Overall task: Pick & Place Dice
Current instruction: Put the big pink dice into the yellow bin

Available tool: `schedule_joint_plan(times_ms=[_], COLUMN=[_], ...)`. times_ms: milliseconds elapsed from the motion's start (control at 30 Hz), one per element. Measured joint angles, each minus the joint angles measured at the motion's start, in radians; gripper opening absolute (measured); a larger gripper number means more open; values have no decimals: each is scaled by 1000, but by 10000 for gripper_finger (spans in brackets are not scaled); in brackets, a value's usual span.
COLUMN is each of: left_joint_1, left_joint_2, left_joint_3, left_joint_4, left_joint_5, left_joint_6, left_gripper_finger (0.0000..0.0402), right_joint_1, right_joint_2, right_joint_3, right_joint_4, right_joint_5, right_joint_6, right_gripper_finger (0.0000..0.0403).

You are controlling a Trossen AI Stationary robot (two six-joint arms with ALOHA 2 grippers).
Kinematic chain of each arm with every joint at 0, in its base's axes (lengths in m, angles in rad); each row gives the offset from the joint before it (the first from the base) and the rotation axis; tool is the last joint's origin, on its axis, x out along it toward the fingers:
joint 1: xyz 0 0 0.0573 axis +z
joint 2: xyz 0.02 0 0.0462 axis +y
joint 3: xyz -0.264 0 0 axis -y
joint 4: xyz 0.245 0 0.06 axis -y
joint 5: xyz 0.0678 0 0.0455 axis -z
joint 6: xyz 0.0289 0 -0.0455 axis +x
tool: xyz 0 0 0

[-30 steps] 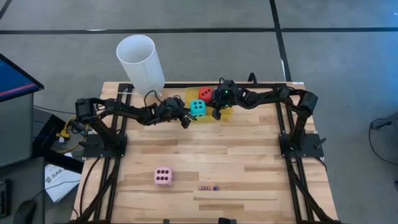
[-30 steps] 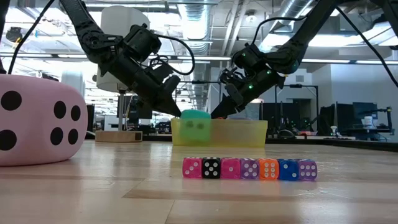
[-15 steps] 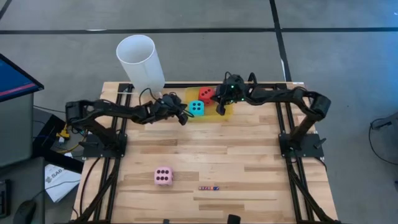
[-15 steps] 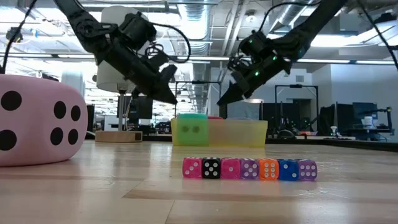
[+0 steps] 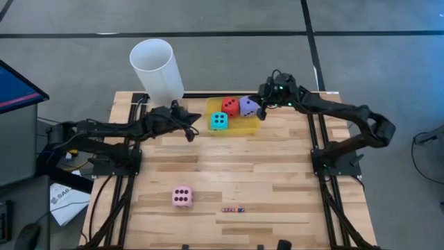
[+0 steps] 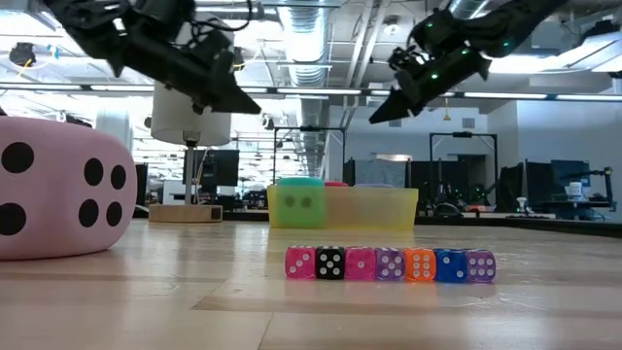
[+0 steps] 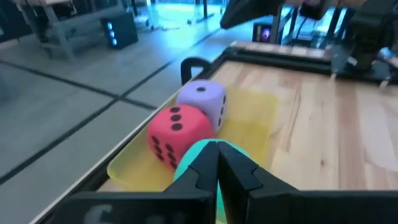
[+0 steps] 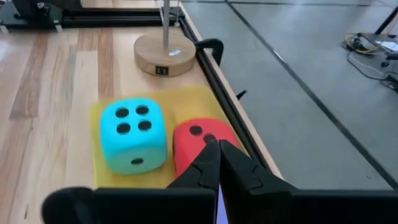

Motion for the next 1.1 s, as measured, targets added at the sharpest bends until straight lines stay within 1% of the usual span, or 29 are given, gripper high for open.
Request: schedule_joint_plan(times_ms=[267, 333, 567, 800, 1100], left_joint_1=[0, 0, -2, -2, -2], left_joint_2=[-151, -190, -278, -301, -300], left_joint_3=[-162, -197, -243, -265, -265], left_joint_4=[93, 91, 92, 91, 100], left_joint_5=[0, 0, -9, -10, -10], left_joint_6=[3, 2, -11, -7, -8], left_gripper_finger=[0, 0, 0, 0, 0], right_joint_1=[-29, -29, -19, -17, -19], right_joint_2=[-143, -174, -264, -293, -251], right_joint_3=[-143, -167, -215, -214, -214], right_joint_4=[68, 70, 59, 60, 104], right_joint_5=[0, 0, 0, 1, 4], right_joint_6=[-2, -8, 8, 8, -7], right_gripper_finger=[0, 0, 0, 0, 0])
